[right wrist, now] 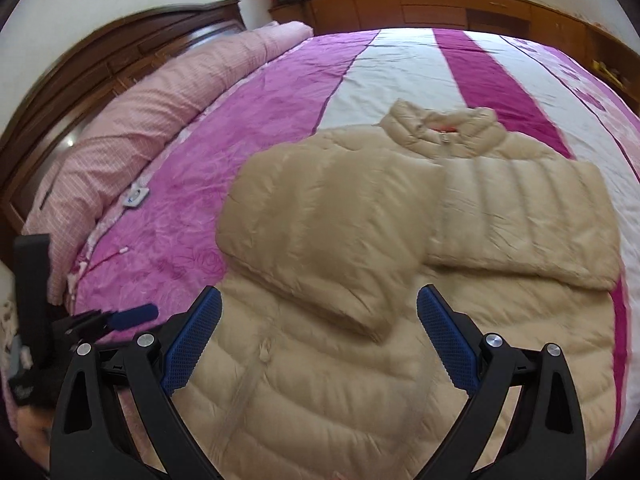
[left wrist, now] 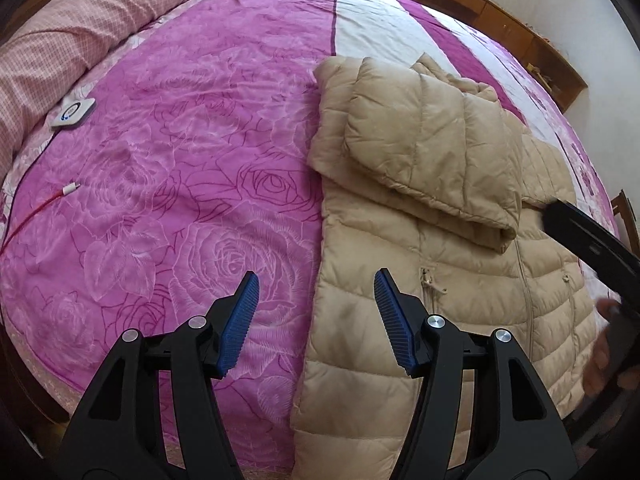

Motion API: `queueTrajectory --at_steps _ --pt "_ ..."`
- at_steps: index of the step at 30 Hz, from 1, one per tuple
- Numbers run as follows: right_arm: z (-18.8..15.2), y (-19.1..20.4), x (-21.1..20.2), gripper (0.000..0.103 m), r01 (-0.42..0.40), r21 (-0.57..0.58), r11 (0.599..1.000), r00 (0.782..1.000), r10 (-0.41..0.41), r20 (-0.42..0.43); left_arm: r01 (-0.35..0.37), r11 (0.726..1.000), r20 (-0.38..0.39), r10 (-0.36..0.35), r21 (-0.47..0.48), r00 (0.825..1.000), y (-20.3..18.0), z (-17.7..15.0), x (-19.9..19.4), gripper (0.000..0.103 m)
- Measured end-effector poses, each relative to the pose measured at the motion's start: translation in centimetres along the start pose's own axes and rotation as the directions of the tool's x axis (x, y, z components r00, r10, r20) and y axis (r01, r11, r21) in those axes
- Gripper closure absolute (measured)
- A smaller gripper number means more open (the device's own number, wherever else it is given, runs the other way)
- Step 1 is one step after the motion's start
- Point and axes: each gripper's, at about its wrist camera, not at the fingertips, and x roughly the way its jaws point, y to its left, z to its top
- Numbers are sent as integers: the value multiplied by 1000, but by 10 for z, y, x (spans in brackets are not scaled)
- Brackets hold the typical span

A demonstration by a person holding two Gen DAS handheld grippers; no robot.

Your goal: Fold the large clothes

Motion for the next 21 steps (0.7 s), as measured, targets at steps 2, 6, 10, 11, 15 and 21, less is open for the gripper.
queueTrajectory --at_steps 2,6,10,11,15,21 --pt "4 6 17 9 5 -5 1000 1000 -5 -16 7 1000 -6 -7 -1 1000 0 -1 3 43" --pt "8 9 49 9 32 -5 999 998 -33 -54 18 1000 -18 -18 3 1000 -1 -5 8 43" --pt "6 2 77 23 67 1 998 992 -66 -105 24 1000 -26 -24 8 999 -3 -8 12 43" --pt "6 2 81 39 75 -3 997 991 -75 -112 26 1000 -27 -26 8 999 -3 -8 13 43" --pt "4 -6 82 71 79 -24 997 991 -81 -111 30 999 -25 -30 16 999 -6 -8 14 43" --pt "11 -28 38 93 40 22 999 999 -40 -21 39 999 -15 -38 16 999 -8 -6 13 43"
